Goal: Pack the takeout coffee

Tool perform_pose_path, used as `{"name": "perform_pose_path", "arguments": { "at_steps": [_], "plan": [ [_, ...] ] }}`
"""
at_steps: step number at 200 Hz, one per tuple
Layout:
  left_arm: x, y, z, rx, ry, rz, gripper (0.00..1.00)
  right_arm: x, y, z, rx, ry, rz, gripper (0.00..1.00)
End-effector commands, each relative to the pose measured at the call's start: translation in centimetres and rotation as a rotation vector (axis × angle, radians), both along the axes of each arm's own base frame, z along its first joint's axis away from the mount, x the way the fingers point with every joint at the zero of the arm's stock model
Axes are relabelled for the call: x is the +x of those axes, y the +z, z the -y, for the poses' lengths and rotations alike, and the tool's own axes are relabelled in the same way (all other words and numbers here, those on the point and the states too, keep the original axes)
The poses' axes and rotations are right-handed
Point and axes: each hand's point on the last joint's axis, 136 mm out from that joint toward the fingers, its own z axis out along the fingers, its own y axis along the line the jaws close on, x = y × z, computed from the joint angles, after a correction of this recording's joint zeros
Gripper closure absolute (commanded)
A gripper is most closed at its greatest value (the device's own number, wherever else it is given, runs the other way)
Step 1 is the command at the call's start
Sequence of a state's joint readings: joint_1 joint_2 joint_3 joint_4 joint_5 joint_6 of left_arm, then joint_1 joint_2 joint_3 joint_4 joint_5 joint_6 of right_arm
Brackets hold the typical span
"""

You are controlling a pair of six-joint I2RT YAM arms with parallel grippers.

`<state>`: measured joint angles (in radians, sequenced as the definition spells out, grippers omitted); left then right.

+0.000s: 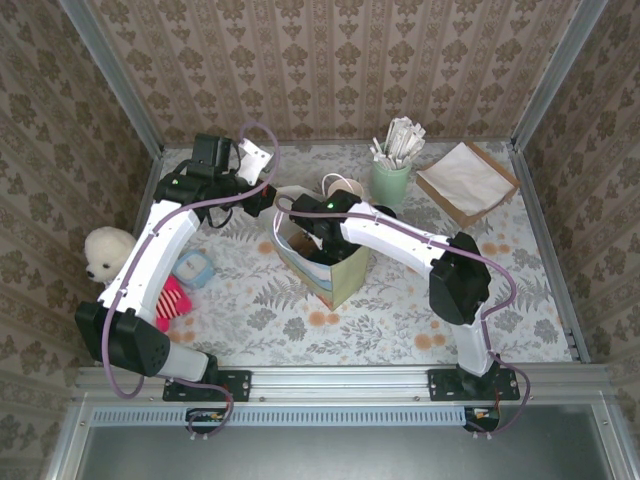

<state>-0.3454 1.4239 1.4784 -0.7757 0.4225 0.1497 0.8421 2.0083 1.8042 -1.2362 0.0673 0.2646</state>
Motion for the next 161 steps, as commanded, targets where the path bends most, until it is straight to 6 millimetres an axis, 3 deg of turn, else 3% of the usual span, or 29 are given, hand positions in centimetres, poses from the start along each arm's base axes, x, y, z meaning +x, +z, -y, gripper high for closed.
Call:
{"name": "perform_pose_path", "arguments": {
  "at_steps": [1,84,161],
  "plan": [
    [0.4,0.8,-0.2,-0.027,0.012,0.023,1.0,-0.5,-1.4,1.0,-0.042,-0.007,-0.029,0.47],
    [0.5,0.8,-0.1,-0.032,0.012,0.021,1.0,-0.1,-1.3,0.7,-0.012,-0.003,0.001,0.48],
    [0.6,0.9,-0.1,-0.034,0.013,0.023,1.0,-0.6,-2.4,1.2,-0.032,-0.004,-0.02,0.48]
  ]
}}
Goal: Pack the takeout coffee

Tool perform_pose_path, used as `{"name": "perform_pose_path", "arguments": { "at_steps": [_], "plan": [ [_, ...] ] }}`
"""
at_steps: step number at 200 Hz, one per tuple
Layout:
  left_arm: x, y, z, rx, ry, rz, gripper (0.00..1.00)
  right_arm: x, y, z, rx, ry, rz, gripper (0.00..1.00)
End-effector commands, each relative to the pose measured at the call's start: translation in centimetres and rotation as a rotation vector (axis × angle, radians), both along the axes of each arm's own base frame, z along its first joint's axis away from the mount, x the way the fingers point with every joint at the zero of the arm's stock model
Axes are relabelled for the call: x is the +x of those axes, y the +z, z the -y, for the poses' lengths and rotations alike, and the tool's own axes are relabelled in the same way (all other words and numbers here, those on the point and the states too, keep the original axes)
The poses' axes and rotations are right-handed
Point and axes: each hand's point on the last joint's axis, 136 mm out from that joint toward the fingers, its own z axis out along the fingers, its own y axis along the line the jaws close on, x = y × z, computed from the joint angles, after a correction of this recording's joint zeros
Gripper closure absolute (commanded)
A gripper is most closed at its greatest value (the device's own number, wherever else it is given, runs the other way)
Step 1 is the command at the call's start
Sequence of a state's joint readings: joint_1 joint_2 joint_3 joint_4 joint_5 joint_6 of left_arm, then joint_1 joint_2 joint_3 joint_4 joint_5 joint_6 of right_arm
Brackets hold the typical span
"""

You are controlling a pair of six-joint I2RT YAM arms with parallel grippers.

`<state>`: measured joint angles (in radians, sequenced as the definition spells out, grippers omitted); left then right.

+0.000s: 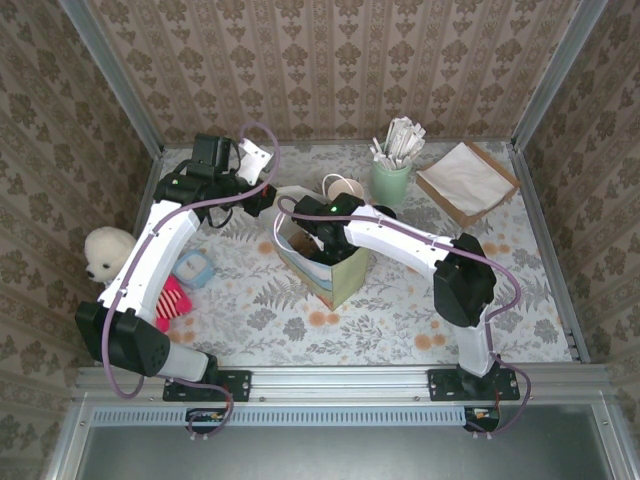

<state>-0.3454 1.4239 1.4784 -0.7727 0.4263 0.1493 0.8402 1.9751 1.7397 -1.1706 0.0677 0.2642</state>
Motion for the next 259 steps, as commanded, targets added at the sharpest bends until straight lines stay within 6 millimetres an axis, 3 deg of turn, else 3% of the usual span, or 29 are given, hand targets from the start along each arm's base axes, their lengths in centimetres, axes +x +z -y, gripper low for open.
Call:
{"name": "perform_pose_path", "arguments": {
  "at_steps": [1,105,259],
  "plan": [
    [0.6,0.8,-0.1,-0.03,0.015,0.022,1.0,-0.7,-2.1,1.2,-0.059,-0.003,-0.044,0.48],
    [0.6,0.7,-0.1,-0.027,0.016,0.02,1.0,-1.7,-5.4,2.0,-0.101,0.001,-0.091,0.49],
    [0.5,0.9,0.0,-0.036,0.012,0.019,1.0,-2.0,-6.7,2.7,-0.143,0.017,-0.099,0.5]
  ]
}}
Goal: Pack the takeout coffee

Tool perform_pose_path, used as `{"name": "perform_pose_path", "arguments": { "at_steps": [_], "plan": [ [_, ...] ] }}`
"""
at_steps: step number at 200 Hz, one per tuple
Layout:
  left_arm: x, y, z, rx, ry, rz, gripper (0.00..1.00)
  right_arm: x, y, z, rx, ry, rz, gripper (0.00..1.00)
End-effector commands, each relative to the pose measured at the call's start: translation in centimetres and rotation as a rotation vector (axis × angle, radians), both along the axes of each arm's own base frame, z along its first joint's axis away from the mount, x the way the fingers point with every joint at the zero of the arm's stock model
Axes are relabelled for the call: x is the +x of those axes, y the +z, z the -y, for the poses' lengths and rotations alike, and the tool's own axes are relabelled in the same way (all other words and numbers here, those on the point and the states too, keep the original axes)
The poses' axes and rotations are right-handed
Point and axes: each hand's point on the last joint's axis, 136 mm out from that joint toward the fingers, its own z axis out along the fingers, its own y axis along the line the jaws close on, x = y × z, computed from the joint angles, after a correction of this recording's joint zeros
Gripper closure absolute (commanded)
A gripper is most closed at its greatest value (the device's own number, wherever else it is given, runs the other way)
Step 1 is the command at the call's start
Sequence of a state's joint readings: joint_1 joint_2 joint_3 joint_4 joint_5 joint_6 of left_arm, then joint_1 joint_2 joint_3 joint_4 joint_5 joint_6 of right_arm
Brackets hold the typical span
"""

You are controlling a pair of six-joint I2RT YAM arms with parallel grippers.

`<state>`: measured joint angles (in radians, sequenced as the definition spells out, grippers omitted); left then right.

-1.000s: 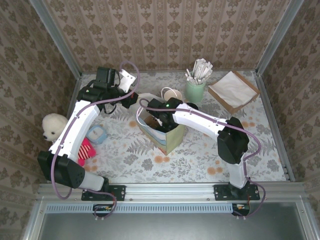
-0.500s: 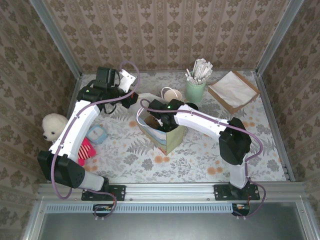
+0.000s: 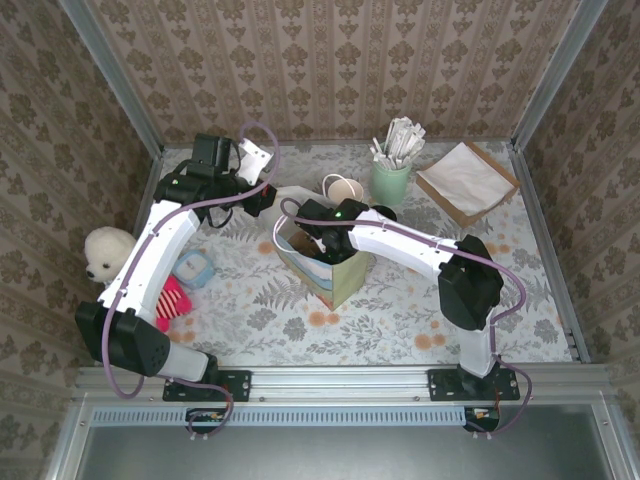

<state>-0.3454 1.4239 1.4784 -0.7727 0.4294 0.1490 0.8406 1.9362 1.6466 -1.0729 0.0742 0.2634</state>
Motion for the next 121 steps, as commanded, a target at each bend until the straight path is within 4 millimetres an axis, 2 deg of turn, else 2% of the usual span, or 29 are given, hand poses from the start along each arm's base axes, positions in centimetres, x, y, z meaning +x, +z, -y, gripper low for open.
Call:
{"name": "perform_pose_path", "arguments": {
  "at_steps": [1,65,121],
  "plan": [
    [0.54,0.88,-0.07,-0.034,0.014,0.021,1.0,-2.18,-5.82,2.7,-0.173,0.016,-0.133,0.5],
    [0.68,0.85,-0.01,-0.036,0.014,0.018,1.0,-2.13,-6.72,3.0,-0.2,0.005,-0.123,0.5],
    [0.58,0.96,0.06,-0.042,0.011,0.015,1.0,-2.07,-6.6,2.85,-0.192,0.002,-0.118,0.51]
  ]
}}
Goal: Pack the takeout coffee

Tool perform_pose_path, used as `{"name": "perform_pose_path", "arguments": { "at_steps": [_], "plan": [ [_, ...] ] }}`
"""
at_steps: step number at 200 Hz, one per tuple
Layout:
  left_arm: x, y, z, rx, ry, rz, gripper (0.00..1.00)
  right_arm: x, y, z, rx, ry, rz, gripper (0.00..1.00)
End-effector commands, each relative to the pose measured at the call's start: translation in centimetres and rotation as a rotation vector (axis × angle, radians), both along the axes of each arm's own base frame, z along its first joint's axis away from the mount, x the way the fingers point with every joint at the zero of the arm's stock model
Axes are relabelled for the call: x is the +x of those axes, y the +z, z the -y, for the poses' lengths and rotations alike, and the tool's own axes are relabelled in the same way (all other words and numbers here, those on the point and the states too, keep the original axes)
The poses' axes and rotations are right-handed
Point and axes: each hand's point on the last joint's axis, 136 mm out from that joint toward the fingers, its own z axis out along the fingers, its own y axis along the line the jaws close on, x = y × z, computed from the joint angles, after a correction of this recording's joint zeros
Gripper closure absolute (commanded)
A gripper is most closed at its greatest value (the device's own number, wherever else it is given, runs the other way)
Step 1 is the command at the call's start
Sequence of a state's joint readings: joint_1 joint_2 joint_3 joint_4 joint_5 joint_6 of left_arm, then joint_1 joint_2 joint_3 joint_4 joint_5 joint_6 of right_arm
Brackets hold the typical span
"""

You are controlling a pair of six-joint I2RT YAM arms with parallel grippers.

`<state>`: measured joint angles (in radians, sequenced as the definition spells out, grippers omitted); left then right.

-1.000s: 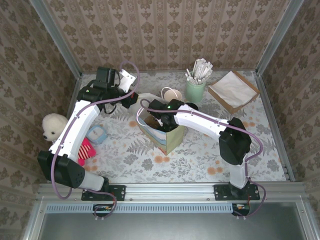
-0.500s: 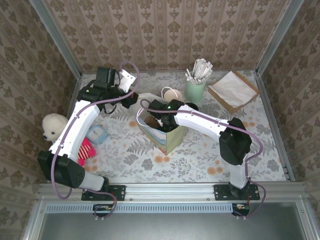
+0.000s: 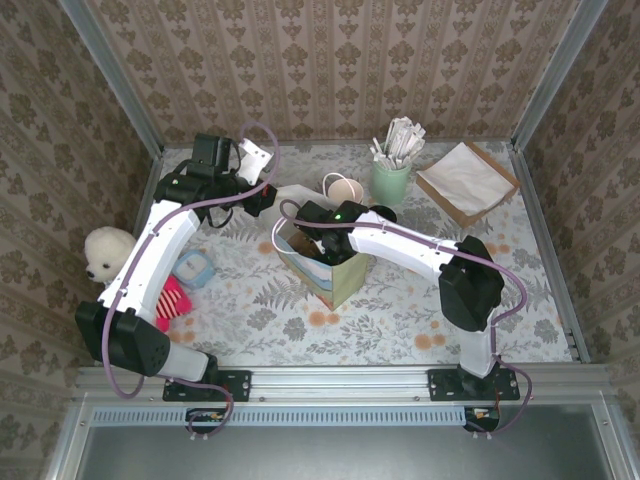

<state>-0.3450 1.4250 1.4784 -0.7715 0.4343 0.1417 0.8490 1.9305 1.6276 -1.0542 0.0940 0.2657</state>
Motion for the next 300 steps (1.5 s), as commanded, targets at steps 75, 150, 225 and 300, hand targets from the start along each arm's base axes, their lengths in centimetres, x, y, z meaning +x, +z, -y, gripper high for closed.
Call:
{"name": "perform_pose_path", "arguments": {
  "at_steps": [75,150,225,300],
  "plan": [
    [0.6,0.8,0.1,-0.04,0.007,0.018,1.0,-2.7,-7.6,3.9,-0.257,0.009,-0.182,0.51],
    [0.5,0.9,0.1,-0.039,0.005,0.02,1.0,-2.4,-8.2,4.3,-0.289,0.005,-0.176,0.51],
    [0.5,1.0,0.1,-0.041,0.006,0.022,1.0,-2.5,-7.6,3.8,-0.256,0.004,-0.174,0.5],
    [0.5,1.1,0.1,-0.042,0.007,0.024,1.0,-2.1,-6.4,3.3,-0.232,0.003,-0.154,0.48]
  ]
}}
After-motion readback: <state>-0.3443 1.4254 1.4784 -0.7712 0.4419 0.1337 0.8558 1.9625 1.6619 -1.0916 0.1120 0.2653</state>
